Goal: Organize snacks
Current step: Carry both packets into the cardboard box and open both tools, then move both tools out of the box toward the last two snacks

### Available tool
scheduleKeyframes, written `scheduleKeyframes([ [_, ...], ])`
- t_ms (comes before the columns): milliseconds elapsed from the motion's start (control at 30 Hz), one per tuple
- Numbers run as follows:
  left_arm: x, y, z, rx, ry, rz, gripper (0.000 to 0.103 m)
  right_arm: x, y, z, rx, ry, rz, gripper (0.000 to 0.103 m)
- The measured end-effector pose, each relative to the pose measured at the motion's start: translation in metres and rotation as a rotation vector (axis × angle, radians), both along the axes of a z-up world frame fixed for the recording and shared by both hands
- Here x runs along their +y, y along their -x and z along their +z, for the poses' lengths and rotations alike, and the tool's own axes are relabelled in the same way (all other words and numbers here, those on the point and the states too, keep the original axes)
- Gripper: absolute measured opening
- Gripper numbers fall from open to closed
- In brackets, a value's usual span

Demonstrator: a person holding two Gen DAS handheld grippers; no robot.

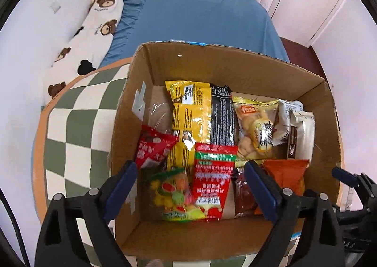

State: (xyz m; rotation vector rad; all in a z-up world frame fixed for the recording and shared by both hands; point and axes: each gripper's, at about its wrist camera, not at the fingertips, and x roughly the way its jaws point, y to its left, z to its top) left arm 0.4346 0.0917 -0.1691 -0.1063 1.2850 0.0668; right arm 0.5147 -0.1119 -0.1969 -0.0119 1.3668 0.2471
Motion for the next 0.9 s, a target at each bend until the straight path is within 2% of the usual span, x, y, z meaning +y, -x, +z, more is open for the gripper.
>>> scheduleKeyframes([
  [333,-0.016,0.062,0.036,-0.151,-0.018,0.002,0.093,-0.020,0.039,0.032,-0.106,0.008,-0.029,0.097],
  [900,-0.050,0.153,0.113,-0.328,-0.011,-0.050,0.093,-0.047,0.137,0.133,-0.348,-0.018,-0.069,0.098],
])
